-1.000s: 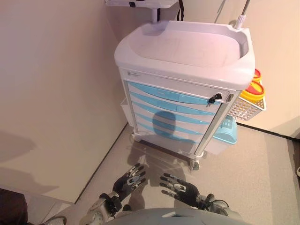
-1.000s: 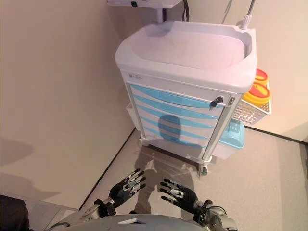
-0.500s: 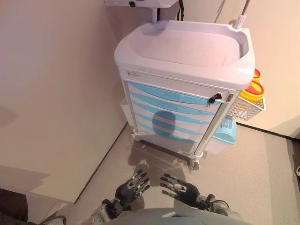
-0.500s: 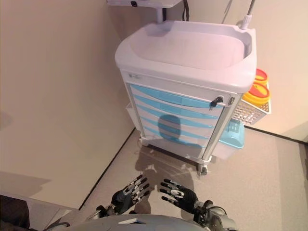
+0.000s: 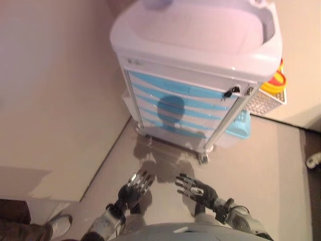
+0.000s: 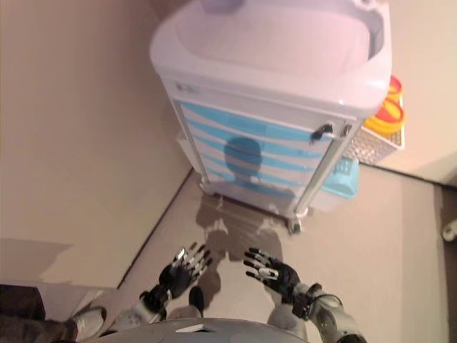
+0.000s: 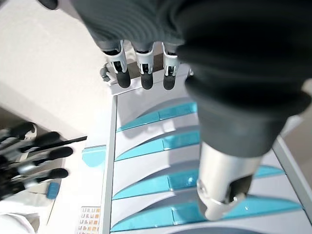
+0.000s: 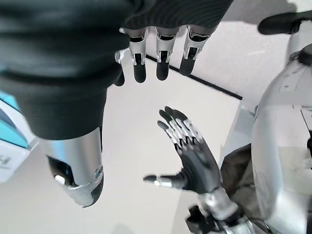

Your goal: Open the drawer and pick up the medicine

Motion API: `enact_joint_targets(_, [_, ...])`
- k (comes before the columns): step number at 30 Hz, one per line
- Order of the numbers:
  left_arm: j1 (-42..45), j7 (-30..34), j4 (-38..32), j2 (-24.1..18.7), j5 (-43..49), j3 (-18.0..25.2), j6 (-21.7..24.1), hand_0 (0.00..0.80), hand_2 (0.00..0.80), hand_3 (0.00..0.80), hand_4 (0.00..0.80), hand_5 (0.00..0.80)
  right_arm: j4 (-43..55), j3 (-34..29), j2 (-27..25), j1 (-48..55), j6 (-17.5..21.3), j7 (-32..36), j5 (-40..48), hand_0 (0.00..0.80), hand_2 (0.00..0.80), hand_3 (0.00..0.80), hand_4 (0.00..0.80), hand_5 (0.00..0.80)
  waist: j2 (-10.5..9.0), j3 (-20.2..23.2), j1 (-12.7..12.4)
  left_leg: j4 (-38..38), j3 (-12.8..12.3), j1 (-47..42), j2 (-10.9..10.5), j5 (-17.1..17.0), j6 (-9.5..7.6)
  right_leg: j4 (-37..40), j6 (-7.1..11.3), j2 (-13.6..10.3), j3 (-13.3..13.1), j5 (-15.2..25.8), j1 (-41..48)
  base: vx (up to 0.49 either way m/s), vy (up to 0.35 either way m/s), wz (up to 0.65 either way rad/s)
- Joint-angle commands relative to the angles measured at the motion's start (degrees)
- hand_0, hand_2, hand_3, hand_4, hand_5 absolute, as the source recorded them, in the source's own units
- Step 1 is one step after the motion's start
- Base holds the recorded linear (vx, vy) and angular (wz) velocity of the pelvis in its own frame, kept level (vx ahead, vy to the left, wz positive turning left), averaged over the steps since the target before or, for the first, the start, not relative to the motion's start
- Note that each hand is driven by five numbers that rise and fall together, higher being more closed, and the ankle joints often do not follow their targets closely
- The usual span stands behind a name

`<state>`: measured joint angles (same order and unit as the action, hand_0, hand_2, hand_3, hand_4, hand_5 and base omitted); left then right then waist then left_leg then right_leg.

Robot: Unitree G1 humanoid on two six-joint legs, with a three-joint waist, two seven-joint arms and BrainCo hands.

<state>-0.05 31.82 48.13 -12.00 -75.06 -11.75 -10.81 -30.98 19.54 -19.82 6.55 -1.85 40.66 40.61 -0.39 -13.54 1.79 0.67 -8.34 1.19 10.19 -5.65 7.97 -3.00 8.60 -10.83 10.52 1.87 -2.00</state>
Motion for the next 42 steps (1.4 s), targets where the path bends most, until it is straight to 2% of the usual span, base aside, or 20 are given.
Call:
enact_joint_targets(1, [-3.06,1.79,-0.28,-1.11,-5.9,1.66,1.1,0.0,0.0,0.0,0.0,0.0,9.11,3.52,-0.17,1.41,3.09,2.76,1.31,0.0,0.0,0.0,0.0,0.0,-3.58,-2.86,1.54,12.85,0.05,3.1,-0.21,8.74,-3.68,-11.23,-1.87,0.3,-2.94,-2.72,-7.21,0.035,-0.03,-0.14])
enact_joint_targets(7, [-8.4,3.28,-0.88,-1.33,-13.75,0.48,1.83,0.0,0.0,0.0,0.0,0.0,13.95,6.96,-2.77,-0.13,4.81,2.42,2.68,0.0,0.0,0.0,0.0,0.0,-5.23,-6.66,3.35,19.26,0.13,10.27,0.86,9.97,-3.67,-15.05,-2.0,1.47,-5.12,-2.65,-14.03,-0.033,-0.055,-0.08])
enact_joint_targets(9, [-10.41,3.6,-0.76,-1.33,-15.58,0.2,2.9,0.0,0.0,0.0,0.0,0.0,15.11,7.75,-2.87,-0.93,4.45,1.76,3.52,0.0,0.0,0.0,0.0,0.0,-5.69,-7.81,3.96,21.48,0.44,12.66,1.23,10.36,-3.73,-16.36,-2.24,2.15,-5.91,-2.63,-16.1,0.009,-0.053,-0.12])
enact_joint_targets(10, [-11.44,3.73,-0.82,-1.32,-16.83,0.03,3.52,0.0,0.0,0.0,0.0,0.0,15.88,8.14,-3.08,-1.23,3.95,1.31,4.15,0.0,0.0,0.0,0.0,0.0,-5.66,-8.55,4.26,22.84,0.87,13.06,1.55,11.97,-3.47,-17.72,-1.96,2.57,-6.24,-3.98,-16.48,0.048,-0.057,-0.13])
enact_joint_targets(19, [-19.35,4.72,-2.07,-2.46,-23.88,1.05,7.53,0.0,0.0,0.0,0.0,0.0,18.88,9.39,-4.18,-1.09,2.28,1.77,5.71,0.0,0.0,0.0,0.0,0.0,-7.6,-12.2,7.02,29.52,1.67,20.75,2.93,13.27,-3.8,-21.77,-2.84,5.32,-7.95,-4.37,-22.7,0.017,-0.076,-0.18])
enact_joint_targets(26, [-30.19,4.77,-1.09,-7.66,-28.35,3.86,9.48,0.0,0.0,0.0,0.0,0.0,20.93,10.53,-5.11,-2.08,0.26,2.34,7.42,0.0,0.0,0.0,0.0,0.0,-9.77,-14.24,8.47,30.8,1.17,23.35,4.94,12.68,-2.92,-21.87,-3.32,6.94,-6.63,-3.97,-24.16,0.003,-0.091,-0.11])
enact_joint_targets(32, [-38.29,4.4,-0.14,-11.95,-30.36,4.59,11.53,0.0,0.0,0.0,0.0,0.0,22.93,11.02,-6.23,-1.17,-0.56,3.78,7.62,0.0,0.0,0.0,0.0,0.0,-10.76,-15.49,9.71,30.16,0.51,23.78,6.49,11.4,-1.93,-21.45,-3.56,7.52,-5.76,-3.83,-24.28,0.021,-0.057,-0.08])
enact_joint_targets(38, [-47.97,1.3,1.37,-17.88,-31.65,4.72,14.6,0.0,0.0,0.0,0.0,0.0,24.67,11.26,-7.75,1.52,0.02,5.84,7.3,0.0,0.0,0.0,0.0,0.0,-12.09,-16.05,11.27,30.31,0.37,24.24,7.51,11.22,-1.4,-20.06,-4.18,8.43,-5.57,-3.62,-23.94,0.027,-0.038,-0.04])
enact_joint_targets(42, [-53.9,-0.65,2.71,-21.85,-31.86,4.8,16.1,0.0,0.0,0.0,0.0,0.0,23.8,11.42,-8.29,3.97,2.08,8.9,6.3,0.0,0.0,0.0,0.0,0.0,-13.1,-15.88,12.09,30.32,0.06,24.19,8.15,11.71,-1.3,-18.99,-4.56,9.07,-5.3,-3.61,-23.46,0.016,-0.057,-0.04])
